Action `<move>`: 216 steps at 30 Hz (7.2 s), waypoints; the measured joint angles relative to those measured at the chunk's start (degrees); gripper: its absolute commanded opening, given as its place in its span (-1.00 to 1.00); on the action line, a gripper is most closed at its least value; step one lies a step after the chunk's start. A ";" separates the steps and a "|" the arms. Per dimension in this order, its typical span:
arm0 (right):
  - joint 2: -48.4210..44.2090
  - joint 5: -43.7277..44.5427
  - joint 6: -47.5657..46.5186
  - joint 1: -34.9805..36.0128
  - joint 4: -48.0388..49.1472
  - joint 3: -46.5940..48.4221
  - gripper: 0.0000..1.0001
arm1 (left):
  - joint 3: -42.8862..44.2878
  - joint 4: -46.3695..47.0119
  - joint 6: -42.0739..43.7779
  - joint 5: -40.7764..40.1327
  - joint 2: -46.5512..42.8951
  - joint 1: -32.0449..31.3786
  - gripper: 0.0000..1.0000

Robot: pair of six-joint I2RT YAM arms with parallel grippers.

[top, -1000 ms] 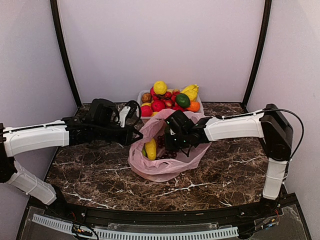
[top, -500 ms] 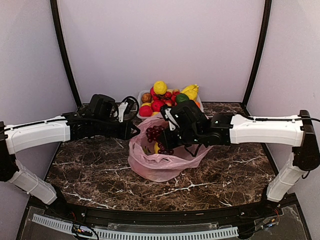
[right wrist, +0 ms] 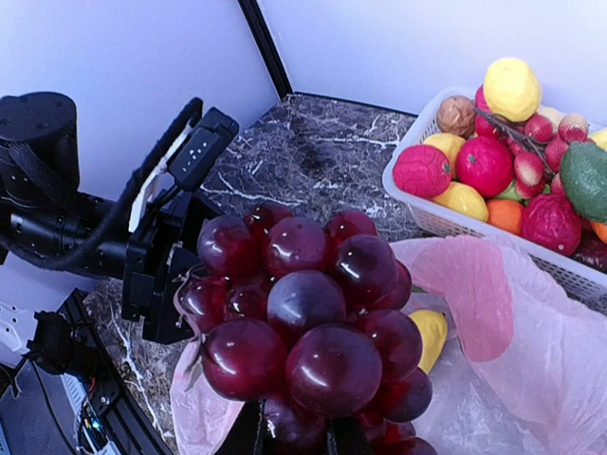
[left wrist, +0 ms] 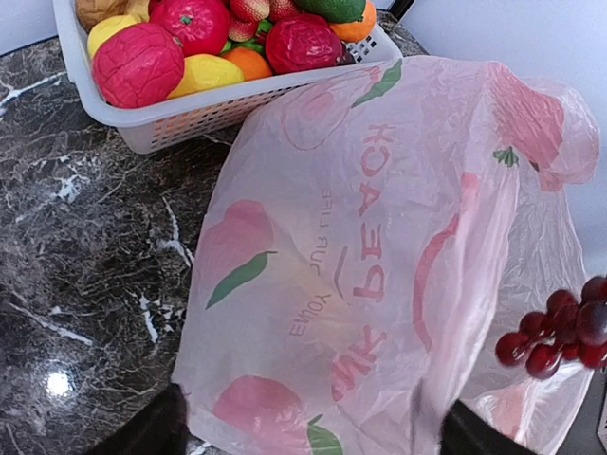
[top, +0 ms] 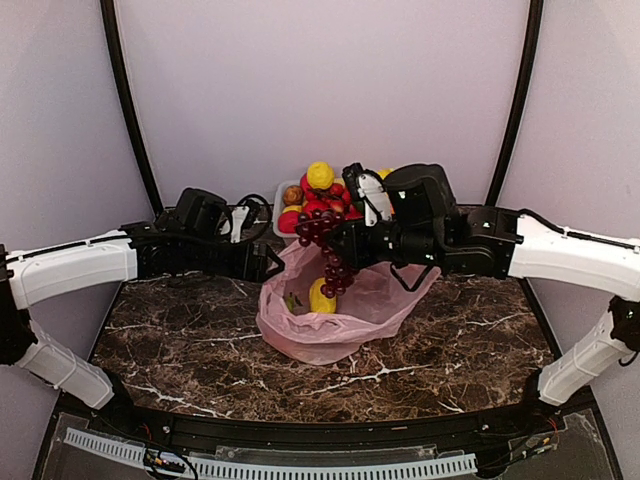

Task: Untie the knot of the plastic bag and take out the fruit
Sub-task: Pick up the fake fruit from the takeout bag, then place the fake fruit in the bin.

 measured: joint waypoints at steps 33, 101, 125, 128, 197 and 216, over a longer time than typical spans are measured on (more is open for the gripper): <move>19.15 6.51 -14.01 -9.97 -6.64 34.12 -0.56 | 0.74 -6.91 10.36 12.87 -11.23 29.66 0.98; 50.95 -10.86 -20.11 -23.45 -8.68 48.81 0.57 | -8.33 21.84 -6.62 24.55 1.11 9.68 0.98; 53.48 -13.46 -17.33 -24.46 -1.95 49.70 -0.94 | -9.68 22.18 -9.25 21.81 -2.27 8.44 0.79; 53.48 -13.79 -17.27 -24.46 -1.68 49.70 -1.00 | -9.68 22.21 -9.31 21.86 -5.33 8.41 0.88; 57.27 -17.25 -23.76 -24.46 16.76 52.65 -0.31 | -12.46 16.37 -1.86 25.46 0.76 0.46 -0.98; 49.77 -21.49 -20.87 -24.46 17.09 45.88 0.90 | -12.02 16.28 -2.27 20.28 0.11 0.46 -0.98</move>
